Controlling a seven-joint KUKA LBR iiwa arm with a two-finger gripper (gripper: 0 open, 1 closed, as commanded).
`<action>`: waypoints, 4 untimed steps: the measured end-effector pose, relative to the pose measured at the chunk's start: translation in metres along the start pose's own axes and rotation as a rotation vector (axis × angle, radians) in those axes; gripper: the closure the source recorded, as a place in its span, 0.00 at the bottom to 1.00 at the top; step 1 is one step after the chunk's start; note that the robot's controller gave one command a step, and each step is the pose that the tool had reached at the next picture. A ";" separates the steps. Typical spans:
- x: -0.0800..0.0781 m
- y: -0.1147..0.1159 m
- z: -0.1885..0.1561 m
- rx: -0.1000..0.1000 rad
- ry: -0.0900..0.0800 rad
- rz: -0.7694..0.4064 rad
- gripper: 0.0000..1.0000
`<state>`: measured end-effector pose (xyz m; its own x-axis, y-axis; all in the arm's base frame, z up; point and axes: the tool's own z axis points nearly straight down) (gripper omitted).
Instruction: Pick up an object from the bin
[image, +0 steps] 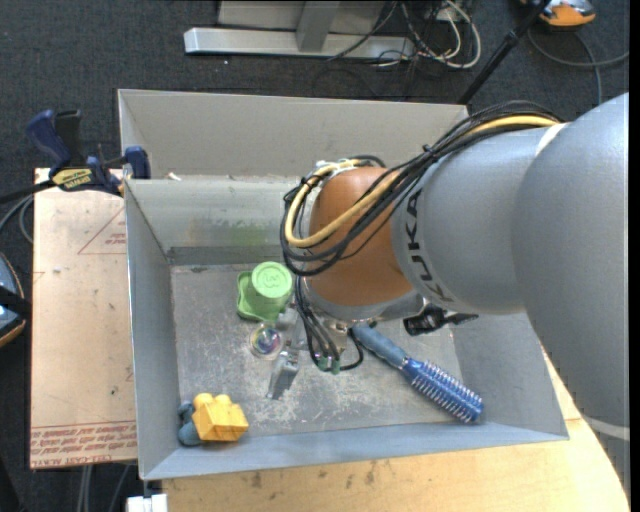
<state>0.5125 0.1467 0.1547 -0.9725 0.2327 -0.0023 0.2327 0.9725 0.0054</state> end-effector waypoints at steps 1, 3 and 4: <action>-0.070 -0.039 0.080 -0.002 0.002 -0.150 0.00; -0.048 0.008 0.075 -0.001 -0.007 -0.126 1.00; -0.032 0.000 -0.062 0.001 -0.006 -0.152 1.00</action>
Offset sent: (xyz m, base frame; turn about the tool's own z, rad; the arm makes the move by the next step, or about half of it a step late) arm 0.0565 -0.0561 -0.0847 -0.1516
